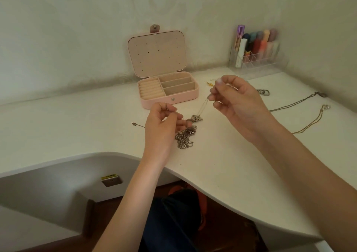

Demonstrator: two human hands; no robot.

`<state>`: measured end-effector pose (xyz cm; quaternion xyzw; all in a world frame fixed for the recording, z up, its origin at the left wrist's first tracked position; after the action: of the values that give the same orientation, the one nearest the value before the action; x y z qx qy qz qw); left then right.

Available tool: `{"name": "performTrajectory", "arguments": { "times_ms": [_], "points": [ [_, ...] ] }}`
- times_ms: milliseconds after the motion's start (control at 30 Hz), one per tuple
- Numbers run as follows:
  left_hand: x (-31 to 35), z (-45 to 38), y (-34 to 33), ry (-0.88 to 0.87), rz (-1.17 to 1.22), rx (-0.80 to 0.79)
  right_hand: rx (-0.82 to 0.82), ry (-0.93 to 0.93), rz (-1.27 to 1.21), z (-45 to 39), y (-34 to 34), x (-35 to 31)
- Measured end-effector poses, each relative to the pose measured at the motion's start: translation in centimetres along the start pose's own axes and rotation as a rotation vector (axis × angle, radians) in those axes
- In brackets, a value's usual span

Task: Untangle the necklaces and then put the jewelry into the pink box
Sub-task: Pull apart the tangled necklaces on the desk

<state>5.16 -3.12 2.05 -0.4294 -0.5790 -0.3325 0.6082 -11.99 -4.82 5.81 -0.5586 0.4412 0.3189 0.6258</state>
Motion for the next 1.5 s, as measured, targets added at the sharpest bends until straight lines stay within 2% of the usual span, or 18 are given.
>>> {"name": "performTrajectory", "arguments": {
  "times_ms": [200, 333, 500, 567, 667, 733, 1000, 1133, 1367, 1500],
  "points": [
    [1.2, 0.6, 1.0, -0.194, -0.246, 0.109, -0.027, 0.137, 0.049, 0.3, -0.2, -1.8],
    [2.1, 1.0, 1.3, -0.409, -0.559, 0.161, 0.031, 0.207, 0.043, 0.1, 0.5, -3.0],
    [1.6, 0.4, 1.7, -0.398, -0.659, 0.184, 0.088, 0.237, 0.036, -0.2, 1.1, -3.5],
    [2.0, 0.6, 0.7, -0.458, -0.651, 0.092, 0.072, 0.225, 0.026, -0.1, 0.9, -3.4],
    [1.9, 1.7, -2.5, -0.514, -0.633, -0.207, 0.031, 0.164, -0.06, -0.1, 0.4, -3.1],
    [1.6, 2.3, -4.0, -0.504, -0.62, -0.322, 0.02, 0.118, -0.117, -0.2, 0.4, -3.0],
    [1.8, 1.8, -3.1, -0.315, -0.382, -0.264, 0.102, -0.008, -0.293, -1.2, 1.8, -3.0],
    [1.9, 1.7, -3.2, -0.337, -0.436, -0.352, 0.134, -0.039, -0.294, -1.8, 2.9, -3.0],
    [1.9, 1.5, -2.0, -0.306, -0.486, -0.529, 0.319, 0.008, -0.277, -2.7, 5.9, -3.6],
    [1.7, 0.7, -0.7, -0.366, -0.552, -0.494, 0.41, 0.113, -0.296, -2.2, 6.7, -4.8]
  ]
}}
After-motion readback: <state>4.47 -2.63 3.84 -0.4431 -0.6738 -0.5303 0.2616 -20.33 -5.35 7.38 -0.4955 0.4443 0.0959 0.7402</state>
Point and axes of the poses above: each hand's wrist, its own z-axis away from the middle knuckle, its own y-axis out of the back of the hand, x = y × z, the point moved 8 cm from there along -z, towards the middle knuckle, and after that the axes turned 13 degrees about x, right-handed, at the moved point
